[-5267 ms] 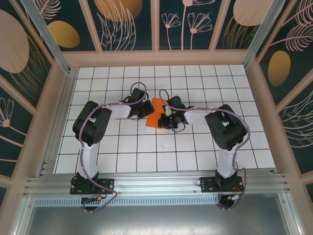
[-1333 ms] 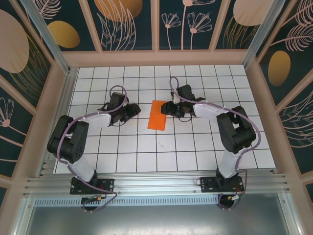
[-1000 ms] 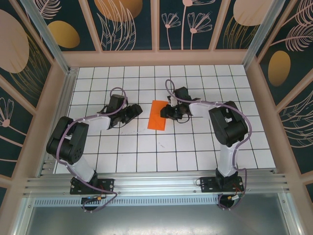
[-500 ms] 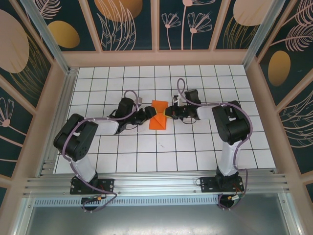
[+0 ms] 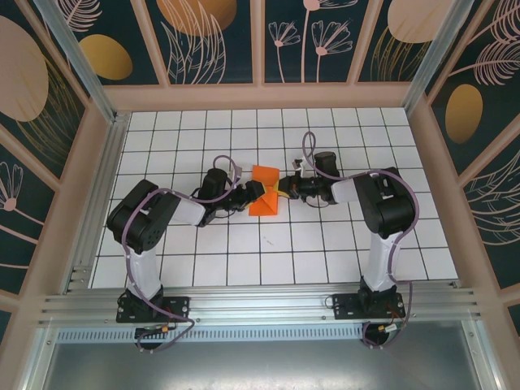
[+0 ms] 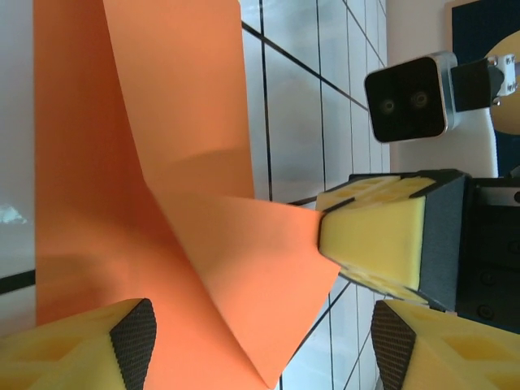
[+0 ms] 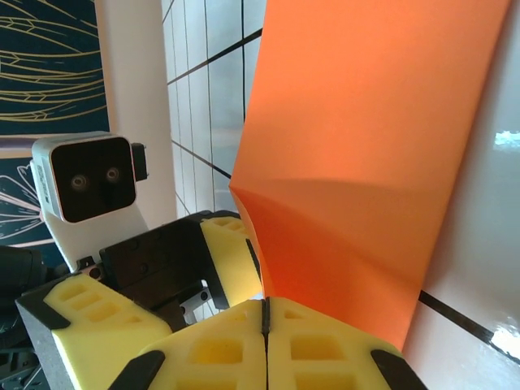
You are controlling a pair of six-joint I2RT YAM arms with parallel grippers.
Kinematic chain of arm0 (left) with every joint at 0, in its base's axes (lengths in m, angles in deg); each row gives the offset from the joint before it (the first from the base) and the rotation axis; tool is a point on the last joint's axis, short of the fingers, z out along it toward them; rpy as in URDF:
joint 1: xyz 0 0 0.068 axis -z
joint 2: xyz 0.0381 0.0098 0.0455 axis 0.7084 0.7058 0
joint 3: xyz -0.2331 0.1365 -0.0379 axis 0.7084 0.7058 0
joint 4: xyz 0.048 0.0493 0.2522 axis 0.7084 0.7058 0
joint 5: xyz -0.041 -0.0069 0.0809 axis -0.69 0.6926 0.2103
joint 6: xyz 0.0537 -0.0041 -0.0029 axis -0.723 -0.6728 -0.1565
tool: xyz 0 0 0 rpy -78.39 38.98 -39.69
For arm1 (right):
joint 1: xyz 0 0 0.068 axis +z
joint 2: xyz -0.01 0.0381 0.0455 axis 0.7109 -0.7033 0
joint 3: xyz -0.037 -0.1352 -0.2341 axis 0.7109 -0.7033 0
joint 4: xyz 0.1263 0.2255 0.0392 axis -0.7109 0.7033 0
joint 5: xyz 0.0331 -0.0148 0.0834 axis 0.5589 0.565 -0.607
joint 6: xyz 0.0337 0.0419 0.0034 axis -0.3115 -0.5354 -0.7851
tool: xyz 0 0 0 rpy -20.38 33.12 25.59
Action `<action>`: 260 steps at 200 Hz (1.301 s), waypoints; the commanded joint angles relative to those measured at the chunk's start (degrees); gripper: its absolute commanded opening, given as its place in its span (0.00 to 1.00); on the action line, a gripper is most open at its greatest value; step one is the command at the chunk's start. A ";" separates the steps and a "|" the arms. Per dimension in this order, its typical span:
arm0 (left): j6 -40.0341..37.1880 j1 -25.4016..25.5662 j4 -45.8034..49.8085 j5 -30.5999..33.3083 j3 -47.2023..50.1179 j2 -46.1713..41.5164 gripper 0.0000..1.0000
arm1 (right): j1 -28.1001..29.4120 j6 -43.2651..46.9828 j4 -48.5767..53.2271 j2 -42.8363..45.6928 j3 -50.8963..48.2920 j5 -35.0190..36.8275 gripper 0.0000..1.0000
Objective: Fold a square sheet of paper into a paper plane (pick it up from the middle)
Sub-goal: Pick up the paper from the center of the table.
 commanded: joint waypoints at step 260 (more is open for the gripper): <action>-3.21 0.78 3.80 -2.16 -4.06 0.17 0.79 | -2.09 -11.21 -16.83 4.46 -7.01 -6.79 0.07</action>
